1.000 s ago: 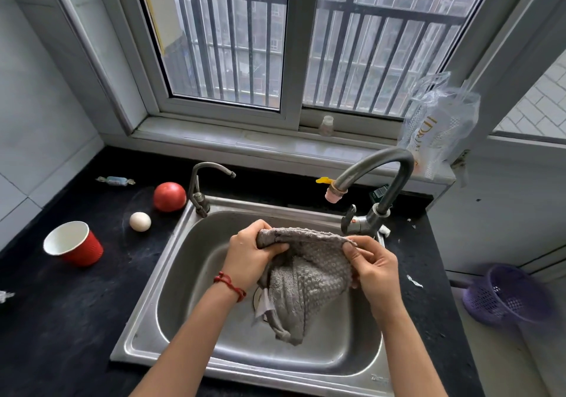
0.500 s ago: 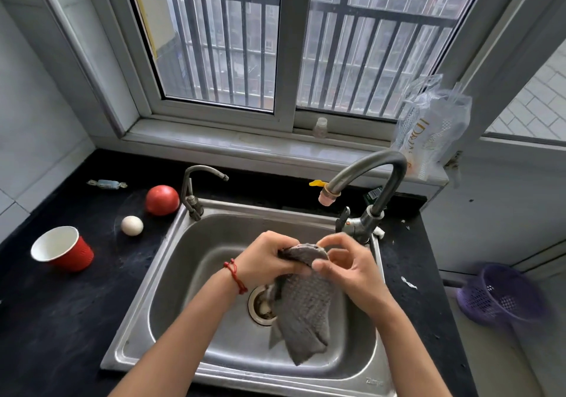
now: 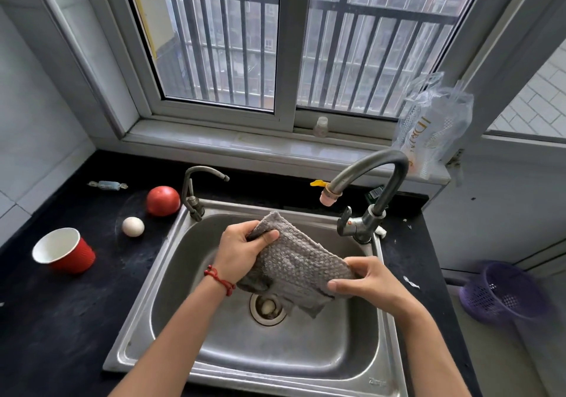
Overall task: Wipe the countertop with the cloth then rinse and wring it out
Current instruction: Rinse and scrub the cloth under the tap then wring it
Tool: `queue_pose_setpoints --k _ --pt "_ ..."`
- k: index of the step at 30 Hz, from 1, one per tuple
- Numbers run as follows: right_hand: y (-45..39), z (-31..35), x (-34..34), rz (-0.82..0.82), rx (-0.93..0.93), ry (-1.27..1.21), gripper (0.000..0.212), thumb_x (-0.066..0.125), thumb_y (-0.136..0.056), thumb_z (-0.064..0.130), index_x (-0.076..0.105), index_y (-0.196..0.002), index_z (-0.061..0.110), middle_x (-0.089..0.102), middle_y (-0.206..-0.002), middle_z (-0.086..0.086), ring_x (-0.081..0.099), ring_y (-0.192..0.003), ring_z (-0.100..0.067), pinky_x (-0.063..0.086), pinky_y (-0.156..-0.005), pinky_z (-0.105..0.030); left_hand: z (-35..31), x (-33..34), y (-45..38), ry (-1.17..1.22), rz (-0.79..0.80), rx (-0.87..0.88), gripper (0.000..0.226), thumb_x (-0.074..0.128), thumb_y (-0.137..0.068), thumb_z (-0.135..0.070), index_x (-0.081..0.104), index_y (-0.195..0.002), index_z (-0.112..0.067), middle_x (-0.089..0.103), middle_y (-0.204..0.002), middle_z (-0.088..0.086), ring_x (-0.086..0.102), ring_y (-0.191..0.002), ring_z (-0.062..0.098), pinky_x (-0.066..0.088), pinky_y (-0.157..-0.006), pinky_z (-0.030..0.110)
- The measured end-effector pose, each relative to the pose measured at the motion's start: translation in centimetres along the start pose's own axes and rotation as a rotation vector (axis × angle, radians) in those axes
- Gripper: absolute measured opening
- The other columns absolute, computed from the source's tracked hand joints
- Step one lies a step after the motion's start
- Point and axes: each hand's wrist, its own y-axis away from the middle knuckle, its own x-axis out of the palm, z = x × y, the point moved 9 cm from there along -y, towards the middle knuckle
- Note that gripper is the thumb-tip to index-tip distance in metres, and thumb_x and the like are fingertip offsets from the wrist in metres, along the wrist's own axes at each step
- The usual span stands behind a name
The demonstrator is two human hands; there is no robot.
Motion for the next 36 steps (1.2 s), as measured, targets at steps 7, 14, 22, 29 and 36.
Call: queue_pose_setpoints --k 7,14,22,29,36 --pt "-0.8 -2.1 -0.5 -0.204 0.022 -0.566 0.043 0.080 -0.052 0.033 0.063 -0.082 0.009 0.065 -0.080 -0.010 0.060 -0.075 -0.024 0.049 -0.073 -0.035 1.7 -0.1 0.9 0.221 -0.081 -0.199 0.018 0.061 -0.085 -0.017 0.065 -0.068 -0.015 0.066 -0.059 -0.009 0.059 -0.059 0.005 0.049 -0.060 0.020" --pt "-1.1 -3.8 -0.2 -0.424 0.085 -0.652 0.061 0.074 -0.062 0.036 0.050 -0.113 0.015 0.065 -0.103 -0.013 0.069 -0.082 -0.018 0.057 -0.070 -0.031 4.5 1.7 2.5 0.553 -0.067 -0.521 0.016 0.054 -0.090 -0.018 0.063 -0.089 -0.005 0.068 -0.082 0.009 0.066 -0.069 0.016 0.057 -0.065 0.029" --pt "-0.8 -2.3 0.2 -0.306 0.085 -0.308 0.058 0.090 -0.044 0.027 0.065 -0.096 0.026 0.065 -0.093 -0.010 0.061 -0.082 -0.017 0.050 -0.066 -0.015 4.4 1.5 1.6 0.171 0.168 -0.360 0.060 0.075 -0.068 -0.002 0.058 -0.117 -0.033 0.051 -0.123 0.002 0.049 -0.118 0.022 0.039 -0.106 0.037" --pt "-1.5 -2.1 2.3 -0.203 0.103 0.522 0.041 0.075 -0.063 0.005 0.063 -0.101 0.015 0.037 -0.104 -0.002 0.045 -0.089 -0.011 0.032 -0.070 0.007 4.7 4.3 1.9 -0.755 0.394 -0.049 0.059 0.072 -0.068 -0.009 0.057 -0.123 -0.022 0.045 -0.110 0.001 0.050 -0.112 0.020 0.039 -0.098 0.023" --pt "-0.3 -1.1 1.3 -0.346 0.004 0.649 0.022 0.062 -0.067 0.023 0.070 -0.086 0.022 0.041 -0.112 0.005 0.037 -0.111 -0.013 0.032 -0.102 -0.028 3.7 2.5 2.0 -0.799 0.200 0.107 0.021 0.067 -0.070 -0.028 0.073 -0.090 -0.022 0.048 -0.126 -0.005 0.041 -0.125 0.012 0.033 -0.104 0.035"
